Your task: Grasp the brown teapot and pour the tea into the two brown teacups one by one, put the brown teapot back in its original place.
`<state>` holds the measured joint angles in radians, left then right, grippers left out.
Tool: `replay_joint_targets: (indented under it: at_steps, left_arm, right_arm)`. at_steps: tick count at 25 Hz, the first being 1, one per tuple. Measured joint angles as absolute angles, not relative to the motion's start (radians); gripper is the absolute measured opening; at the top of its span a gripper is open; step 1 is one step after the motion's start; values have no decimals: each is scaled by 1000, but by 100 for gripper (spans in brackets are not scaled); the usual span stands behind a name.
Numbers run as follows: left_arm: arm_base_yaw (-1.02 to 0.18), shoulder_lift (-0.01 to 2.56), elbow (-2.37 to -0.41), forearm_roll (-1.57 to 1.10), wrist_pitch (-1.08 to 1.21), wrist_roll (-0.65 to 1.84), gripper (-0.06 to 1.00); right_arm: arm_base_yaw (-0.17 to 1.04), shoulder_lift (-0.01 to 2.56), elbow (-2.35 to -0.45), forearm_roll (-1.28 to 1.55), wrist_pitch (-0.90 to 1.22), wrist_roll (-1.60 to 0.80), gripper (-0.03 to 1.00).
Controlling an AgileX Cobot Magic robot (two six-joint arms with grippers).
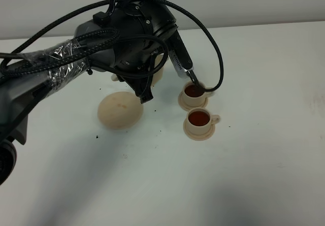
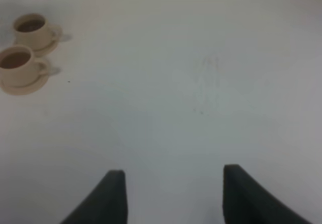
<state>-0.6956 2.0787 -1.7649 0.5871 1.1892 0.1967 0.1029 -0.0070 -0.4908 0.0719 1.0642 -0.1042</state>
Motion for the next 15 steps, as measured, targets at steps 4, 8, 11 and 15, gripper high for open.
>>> replay_joint_targets:
  at_steps: [4, 8, 11, 15]
  left_arm:
    - [-665, 2079, -1765, 545, 1189, 15, 15]
    - [-611, 2079, -1765, 419, 1189, -49, 15]
    - [-557, 2079, -1765, 325, 1189, -57, 15]
    - [-510, 2079, -1765, 276, 1190, -58, 15]
  right_arm:
    - [103, -7, -491, 72, 1064, -104, 46]
    - [103, -7, -491, 72, 1064, -104, 46]
    - [103, -7, -491, 72, 1064, -104, 46]
    - [103, -7, -491, 72, 1064, -104, 46]
